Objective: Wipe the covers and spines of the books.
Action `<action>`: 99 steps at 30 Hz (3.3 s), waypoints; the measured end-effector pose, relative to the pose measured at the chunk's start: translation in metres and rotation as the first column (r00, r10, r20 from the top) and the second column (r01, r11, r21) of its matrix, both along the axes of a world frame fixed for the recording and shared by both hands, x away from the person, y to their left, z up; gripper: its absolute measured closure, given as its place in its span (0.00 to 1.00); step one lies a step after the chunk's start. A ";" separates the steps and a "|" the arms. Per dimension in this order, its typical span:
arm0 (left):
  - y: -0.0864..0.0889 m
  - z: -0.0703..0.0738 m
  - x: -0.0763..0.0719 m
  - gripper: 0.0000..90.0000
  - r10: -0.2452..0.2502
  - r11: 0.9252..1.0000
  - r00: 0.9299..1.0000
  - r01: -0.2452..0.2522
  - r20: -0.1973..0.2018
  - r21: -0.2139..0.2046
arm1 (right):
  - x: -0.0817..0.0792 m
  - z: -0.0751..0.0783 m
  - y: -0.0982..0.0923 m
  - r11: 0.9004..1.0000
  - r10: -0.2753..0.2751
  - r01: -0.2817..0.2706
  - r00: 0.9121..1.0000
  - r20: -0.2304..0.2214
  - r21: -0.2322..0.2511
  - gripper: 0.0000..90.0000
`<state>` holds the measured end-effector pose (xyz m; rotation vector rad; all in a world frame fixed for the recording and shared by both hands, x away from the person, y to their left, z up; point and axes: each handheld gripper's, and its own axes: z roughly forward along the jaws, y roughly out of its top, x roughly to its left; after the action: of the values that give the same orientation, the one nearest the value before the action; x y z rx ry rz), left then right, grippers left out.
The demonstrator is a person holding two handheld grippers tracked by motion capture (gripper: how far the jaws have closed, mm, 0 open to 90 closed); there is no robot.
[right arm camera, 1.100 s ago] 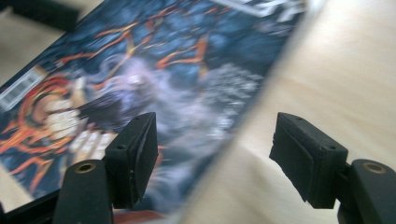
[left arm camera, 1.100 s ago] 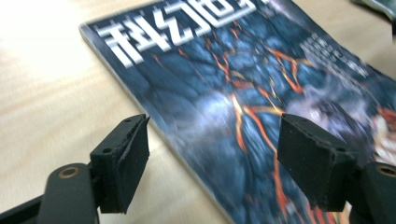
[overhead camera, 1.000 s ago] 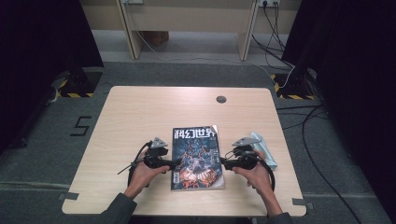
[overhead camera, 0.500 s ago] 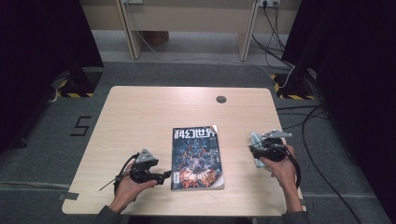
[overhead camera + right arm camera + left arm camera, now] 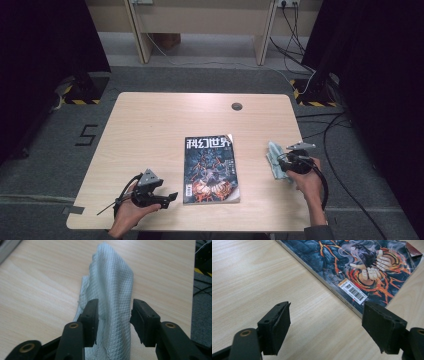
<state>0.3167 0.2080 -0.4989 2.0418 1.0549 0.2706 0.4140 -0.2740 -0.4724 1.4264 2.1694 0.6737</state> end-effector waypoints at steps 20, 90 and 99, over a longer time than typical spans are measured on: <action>-0.004 -0.004 -0.001 0.25 -0.029 0.999 0.999 0.029 -0.020 0.022 | 0.027 -0.020 0.052 0.995 0.080 -0.080 0.997 -0.017 -0.050 0.70; 0.013 -0.009 0.009 0.20 0.028 0.996 0.998 -0.024 -0.047 0.091 | -0.102 -0.021 0.076 0.973 0.229 -0.229 0.973 -0.001 0.039 0.19; 0.013 -0.010 0.009 0.20 0.025 0.995 0.998 -0.021 -0.049 0.097 | -0.113 -0.023 0.073 0.971 0.235 -0.234 0.972 -0.018 0.041 0.19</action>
<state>0.3257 0.2208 -0.5087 2.1338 1.1160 0.2887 0.3014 -0.2009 -0.4958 1.2110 2.3784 0.7889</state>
